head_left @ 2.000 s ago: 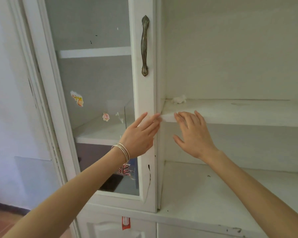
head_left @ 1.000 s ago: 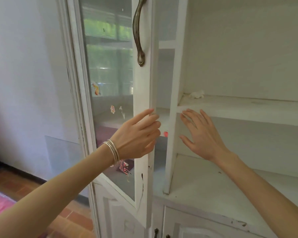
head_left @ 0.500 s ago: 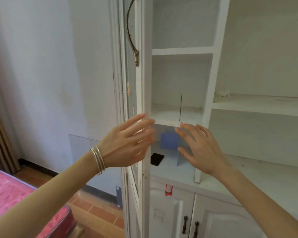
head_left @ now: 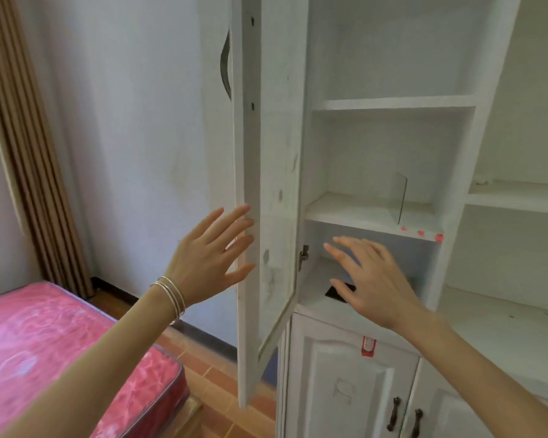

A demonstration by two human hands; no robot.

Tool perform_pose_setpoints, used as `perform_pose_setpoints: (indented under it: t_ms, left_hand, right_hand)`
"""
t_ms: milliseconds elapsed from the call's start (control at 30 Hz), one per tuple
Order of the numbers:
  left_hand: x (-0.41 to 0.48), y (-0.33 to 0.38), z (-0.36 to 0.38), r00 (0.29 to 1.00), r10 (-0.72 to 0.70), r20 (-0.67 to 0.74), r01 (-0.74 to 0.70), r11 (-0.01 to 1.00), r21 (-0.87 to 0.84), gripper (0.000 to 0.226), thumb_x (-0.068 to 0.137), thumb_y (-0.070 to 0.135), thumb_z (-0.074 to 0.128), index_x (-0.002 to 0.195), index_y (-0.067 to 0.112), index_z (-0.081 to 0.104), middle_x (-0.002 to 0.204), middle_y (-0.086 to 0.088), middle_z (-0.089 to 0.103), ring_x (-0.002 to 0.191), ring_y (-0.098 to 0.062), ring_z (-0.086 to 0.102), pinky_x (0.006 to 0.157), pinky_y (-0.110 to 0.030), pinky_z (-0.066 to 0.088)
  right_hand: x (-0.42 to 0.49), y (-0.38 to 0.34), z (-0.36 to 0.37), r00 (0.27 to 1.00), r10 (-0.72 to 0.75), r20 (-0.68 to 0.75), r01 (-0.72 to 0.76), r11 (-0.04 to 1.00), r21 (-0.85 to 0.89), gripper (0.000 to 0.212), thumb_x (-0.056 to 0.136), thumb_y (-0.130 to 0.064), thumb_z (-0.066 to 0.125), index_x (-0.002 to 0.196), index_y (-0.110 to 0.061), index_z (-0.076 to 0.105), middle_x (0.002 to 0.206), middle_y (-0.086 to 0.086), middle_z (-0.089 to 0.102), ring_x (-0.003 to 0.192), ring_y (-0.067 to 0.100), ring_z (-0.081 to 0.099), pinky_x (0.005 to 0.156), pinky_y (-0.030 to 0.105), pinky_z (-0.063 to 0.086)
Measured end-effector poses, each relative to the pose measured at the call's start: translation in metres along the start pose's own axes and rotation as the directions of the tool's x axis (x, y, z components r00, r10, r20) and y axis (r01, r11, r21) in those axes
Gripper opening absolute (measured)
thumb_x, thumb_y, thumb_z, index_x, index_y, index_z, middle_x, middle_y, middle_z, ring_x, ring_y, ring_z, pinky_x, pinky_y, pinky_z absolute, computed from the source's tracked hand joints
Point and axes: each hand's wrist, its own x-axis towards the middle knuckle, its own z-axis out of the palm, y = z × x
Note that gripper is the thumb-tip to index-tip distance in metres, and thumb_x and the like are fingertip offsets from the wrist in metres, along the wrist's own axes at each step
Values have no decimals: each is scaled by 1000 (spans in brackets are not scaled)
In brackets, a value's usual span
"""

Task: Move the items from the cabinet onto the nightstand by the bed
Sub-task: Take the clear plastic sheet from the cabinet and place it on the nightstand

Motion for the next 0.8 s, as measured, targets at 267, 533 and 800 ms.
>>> perform_pose_setpoints:
  t_ms: [267,533,800]
  left_hand:
    - [-21,-22,5,996,-46,74,40,996,84,42,94,35,40,117,9,63,141,-14,45,139,-29,26,111,-48,25]
    - [-13,10,4,974,-215,69,210,975,74,33,88,29,48,104,6,65,133,-17,50,140,-33,21,114,-51,17]
    - [55,76,41,982,-186,36,190,973,-128,24,84,18,60,103,6,67,121,-19,60,129,-38,41,110,-53,26]
  right_hand:
    - [19,-20,12,999,-31,37,31,1000,2,53,87,-40,39,132,-13,49,130,10,53,120,24,46,101,37,27]
    - [11,7,11,997,34,68,-33,999,-16,54,88,-42,39,133,-15,48,133,8,51,123,21,42,103,35,24]
    - [-14,77,8,980,170,102,-160,982,-98,52,86,-39,40,130,-12,51,130,8,53,119,22,46,98,35,26]
